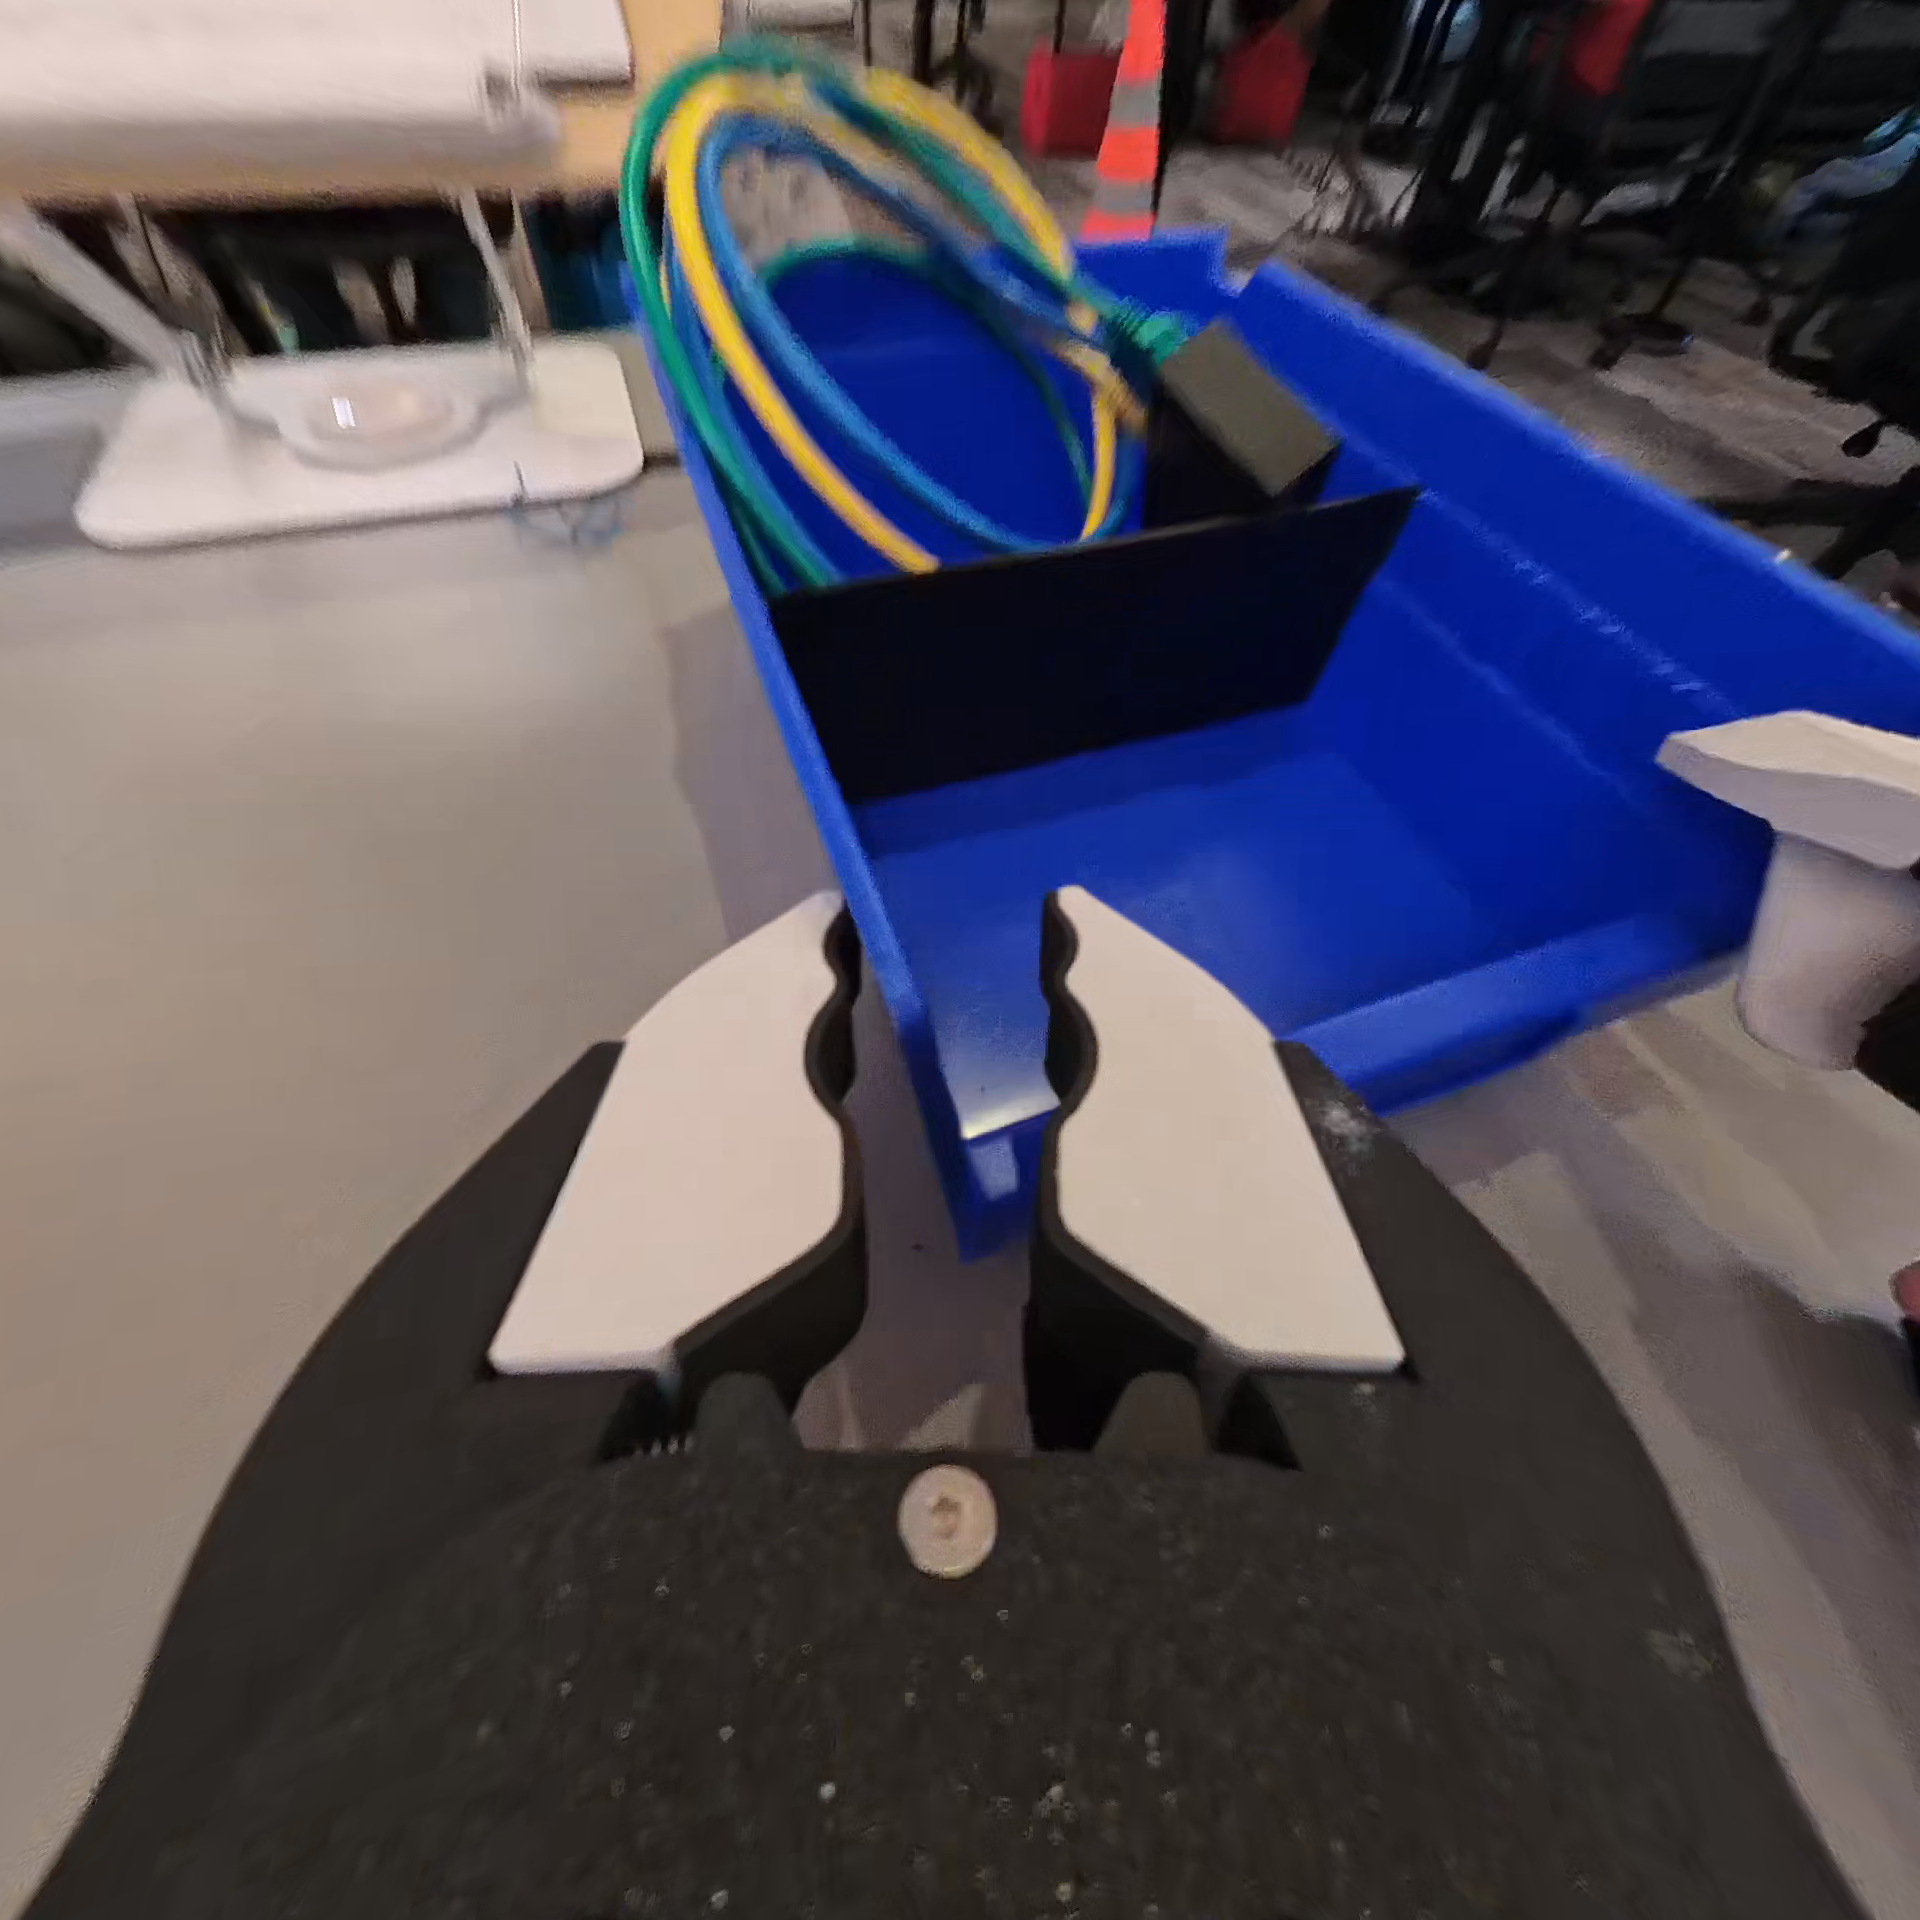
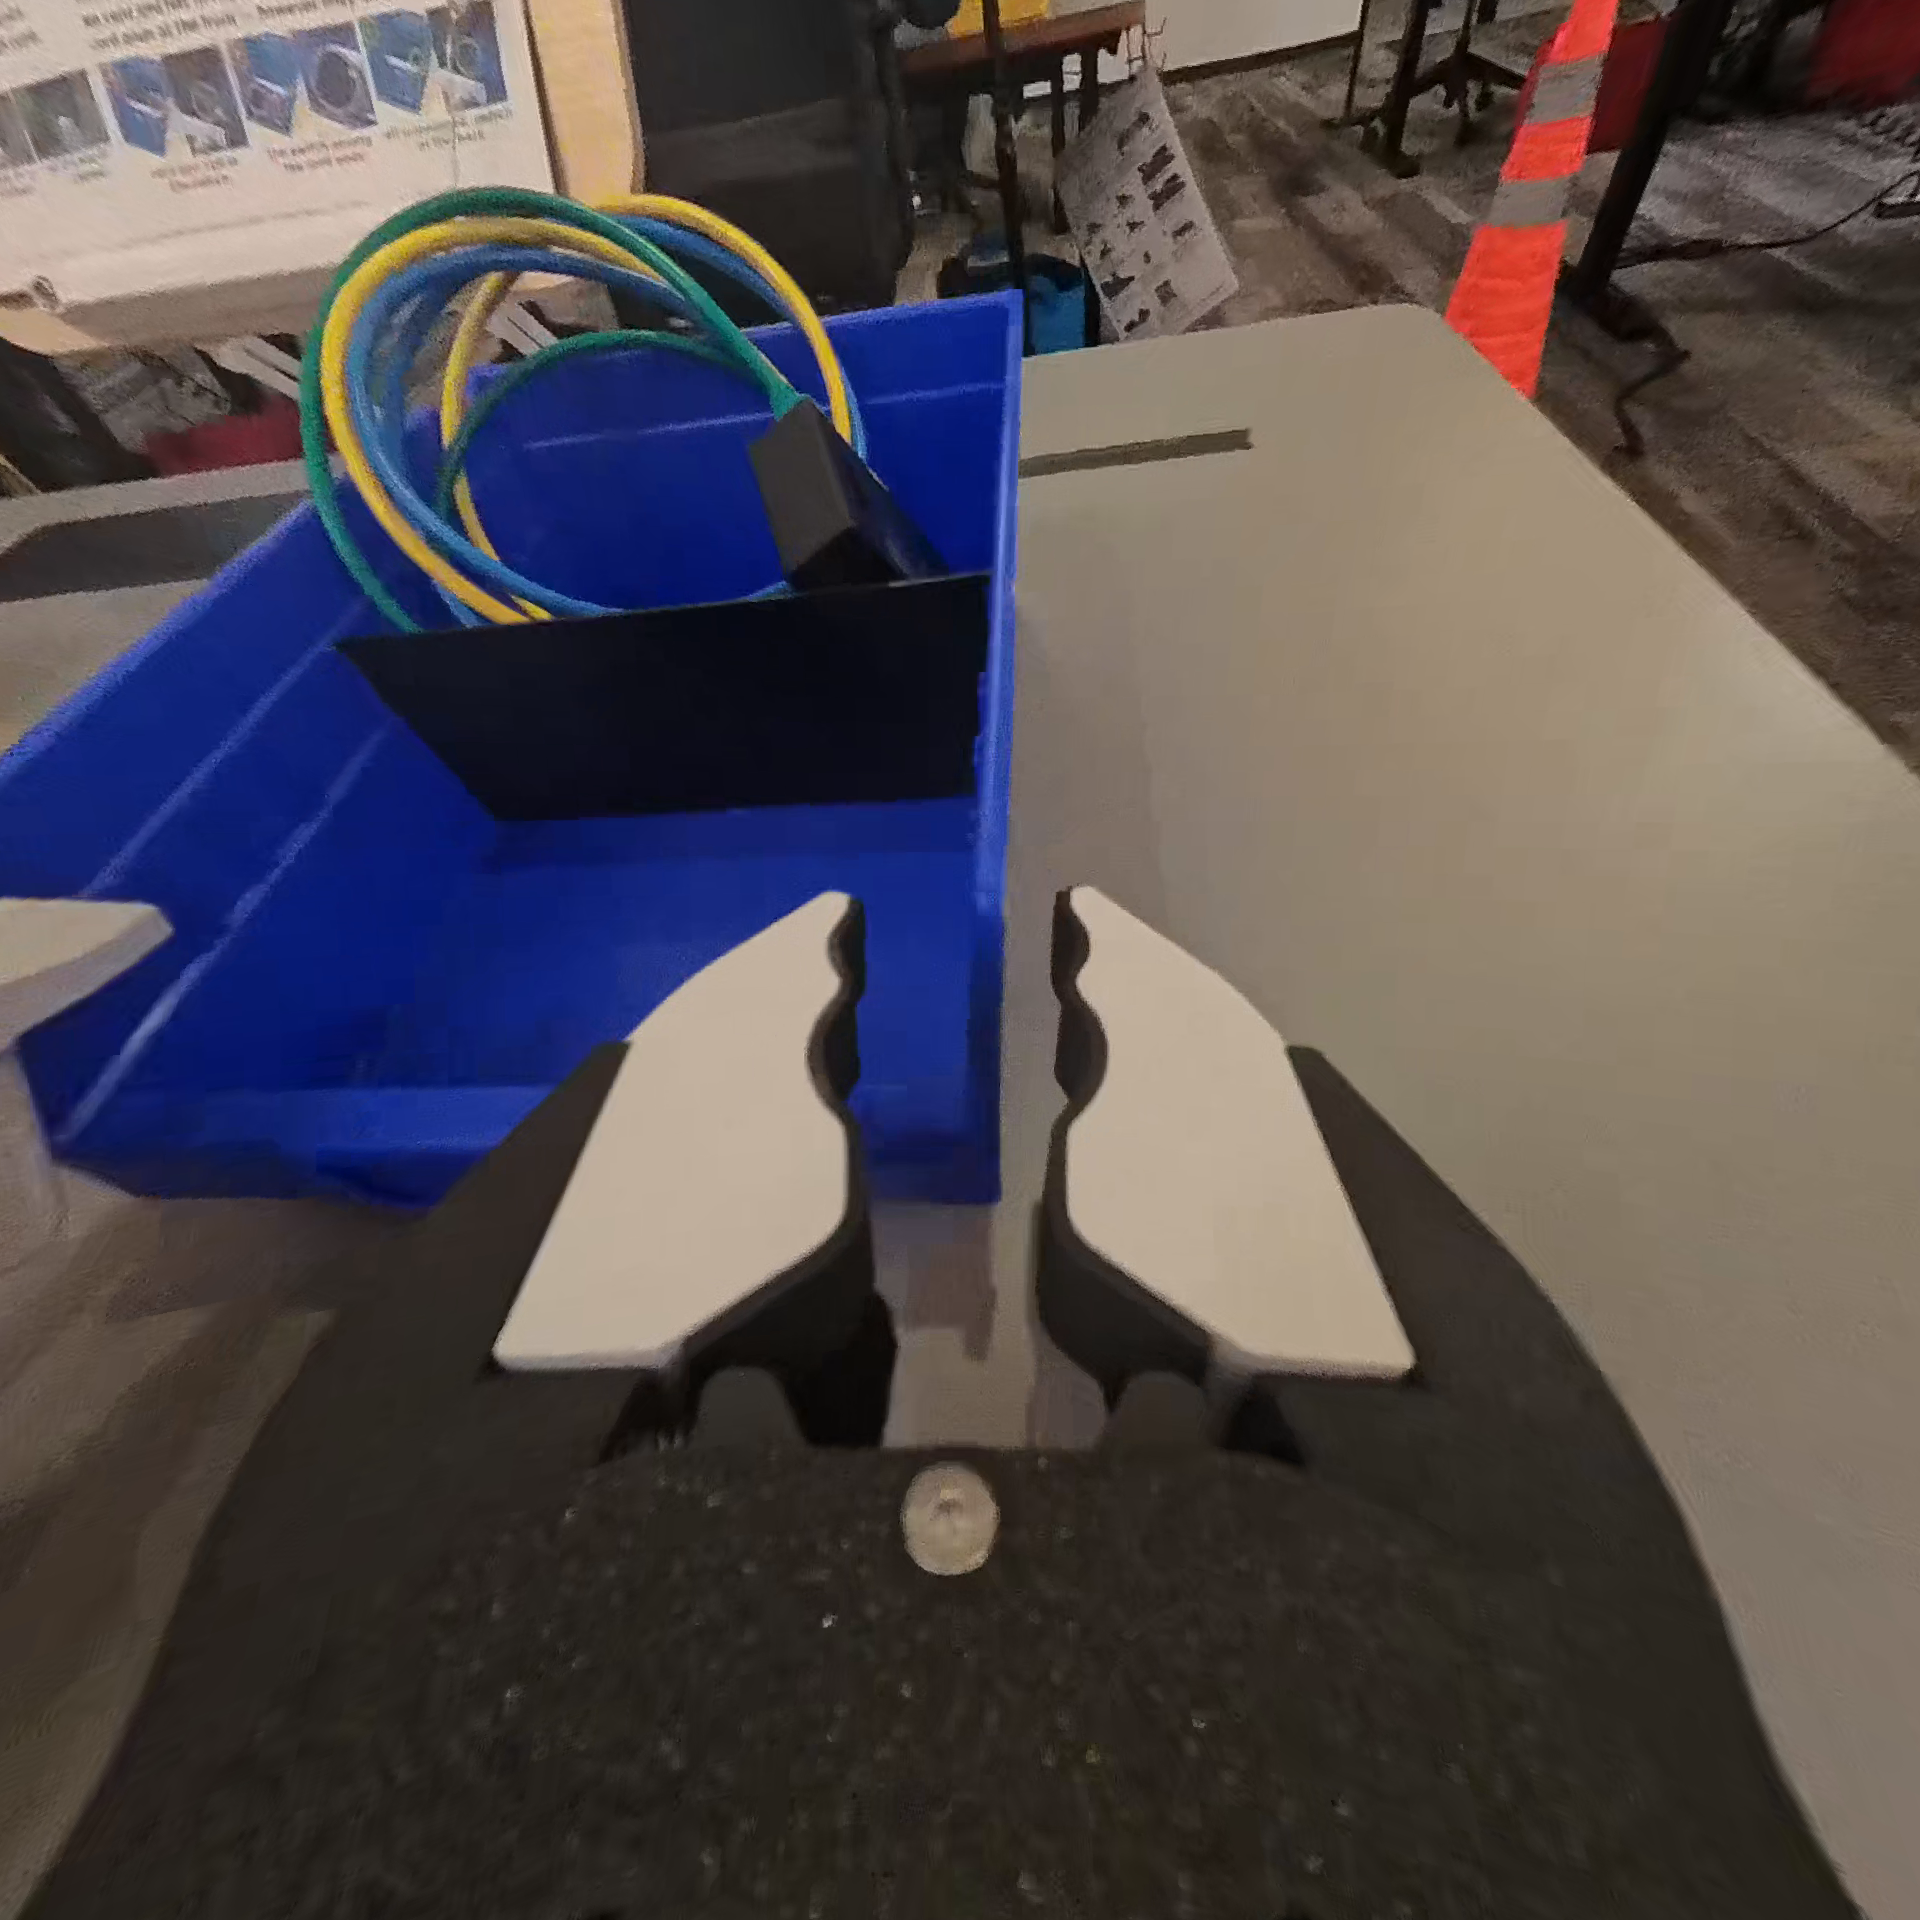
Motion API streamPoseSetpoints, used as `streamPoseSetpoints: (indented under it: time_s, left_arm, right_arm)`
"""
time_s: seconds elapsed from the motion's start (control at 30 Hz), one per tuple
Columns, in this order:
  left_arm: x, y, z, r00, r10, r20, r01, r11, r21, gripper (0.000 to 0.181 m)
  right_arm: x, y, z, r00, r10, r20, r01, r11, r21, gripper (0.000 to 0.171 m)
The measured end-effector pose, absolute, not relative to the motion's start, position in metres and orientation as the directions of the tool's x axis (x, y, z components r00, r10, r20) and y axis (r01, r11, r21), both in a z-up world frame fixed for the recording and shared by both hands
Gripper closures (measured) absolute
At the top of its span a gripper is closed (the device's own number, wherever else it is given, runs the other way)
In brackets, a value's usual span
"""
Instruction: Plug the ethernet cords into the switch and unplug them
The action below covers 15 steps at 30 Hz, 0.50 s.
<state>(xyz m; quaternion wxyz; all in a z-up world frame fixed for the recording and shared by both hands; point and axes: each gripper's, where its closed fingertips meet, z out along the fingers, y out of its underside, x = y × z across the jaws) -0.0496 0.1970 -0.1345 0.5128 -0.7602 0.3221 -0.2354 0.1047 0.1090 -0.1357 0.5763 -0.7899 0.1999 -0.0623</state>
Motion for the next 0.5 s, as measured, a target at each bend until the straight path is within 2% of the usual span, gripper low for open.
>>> streamPoseSetpoints:
  time_s: [0.03,0.1,0.17,0.2,0.27,0.37,0.5]
  left_arm:
    - [-0.048,0.202,-0.144,0.691,-0.721,0.055,-0.26,-0.319,-0.911,0.156]
    - [-0.047,0.212,-0.153,0.699,-0.705,0.122,-0.234,-0.387,-0.892,0.157]
    - [-0.052,0.225,-0.154,0.71,-0.69,0.144,-0.235,-0.424,-0.874,0.169]
    - [-0.054,0.232,-0.155,0.711,-0.691,0.132,-0.259,-0.432,-0.864,0.171]
    - [-0.06,0.244,-0.155,0.717,-0.692,0.078,-0.309,-0.416,-0.855,0.175]
    - [-0.073,0.253,-0.152,0.739,-0.672,0.052,-0.299,-0.396,-0.868,0.176]
    - [-0.104,0.258,-0.142,0.769,-0.639,0.013,-0.276,-0.35,-0.895,0.172]
  right_arm:
    - [0.109,0.116,-0.142,0.896,-0.429,-0.115,-0.251,-0.276,-0.928,0.144]
    - [0.108,0.128,-0.149,0.886,-0.445,-0.134,-0.289,-0.303,-0.908,0.146]
    - [0.11,0.136,-0.151,0.873,-0.455,-0.174,-0.338,-0.31,-0.889,0.164]
    - [0.11,0.138,-0.152,0.863,-0.449,-0.23,-0.39,-0.304,-0.869,0.167]
    - [0.102,0.146,-0.152,0.891,-0.382,-0.245,-0.381,-0.337,-0.861,0.163]
    - [0.093,0.158,-0.15,0.921,-0.376,-0.106,-0.266,-0.407,-0.874,0.166]
    - [0.07,0.186,-0.152,0.908,-0.299,-0.292,-0.393,-0.376,-0.839,0.163]
